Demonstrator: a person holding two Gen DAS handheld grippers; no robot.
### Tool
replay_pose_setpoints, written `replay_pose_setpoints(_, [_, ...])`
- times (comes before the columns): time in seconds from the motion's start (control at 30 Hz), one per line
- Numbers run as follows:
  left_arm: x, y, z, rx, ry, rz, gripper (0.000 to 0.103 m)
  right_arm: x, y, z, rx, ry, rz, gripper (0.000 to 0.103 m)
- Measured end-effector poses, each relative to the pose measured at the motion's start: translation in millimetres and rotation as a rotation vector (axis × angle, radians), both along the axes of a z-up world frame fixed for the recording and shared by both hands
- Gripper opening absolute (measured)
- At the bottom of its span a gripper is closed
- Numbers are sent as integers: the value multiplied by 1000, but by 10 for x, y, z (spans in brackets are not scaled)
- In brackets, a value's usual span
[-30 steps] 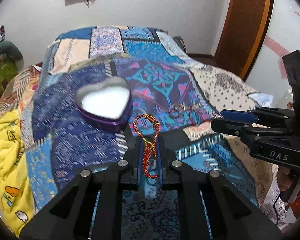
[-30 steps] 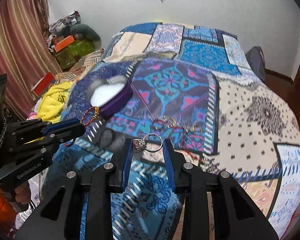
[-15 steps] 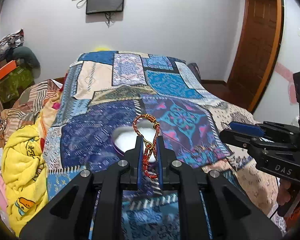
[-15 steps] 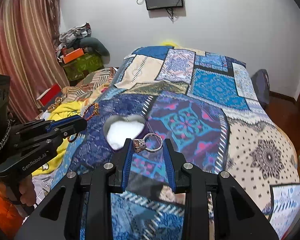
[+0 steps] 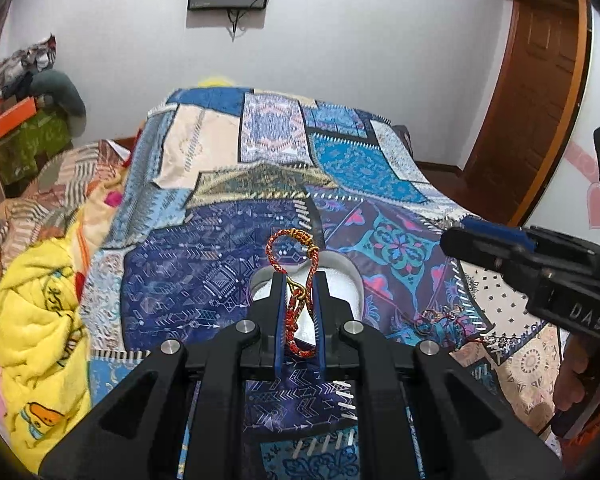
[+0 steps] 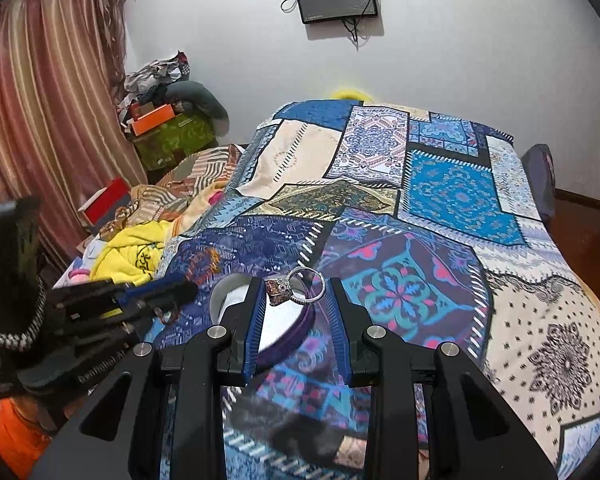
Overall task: Organize jewelry
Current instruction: 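Carry the bracelet and rings into the heart tin while both tools open to release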
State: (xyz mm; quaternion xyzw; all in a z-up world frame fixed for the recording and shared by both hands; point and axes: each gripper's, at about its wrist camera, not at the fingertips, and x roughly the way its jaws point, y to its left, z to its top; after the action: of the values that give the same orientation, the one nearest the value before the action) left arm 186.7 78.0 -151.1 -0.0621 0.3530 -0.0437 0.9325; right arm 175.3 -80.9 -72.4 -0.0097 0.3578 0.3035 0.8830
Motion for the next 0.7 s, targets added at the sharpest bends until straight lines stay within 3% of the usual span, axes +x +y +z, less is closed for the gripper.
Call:
replay_pose_setpoints(0.3, [229, 32, -223, -36, 63, -29, 11, 159, 205, -132, 1, 42, 45, 28])
replay_pose_setpoints(0.7, [321, 10, -257, 21, 57, -34, 11, 281, 349, -378, -22, 115, 78, 28])
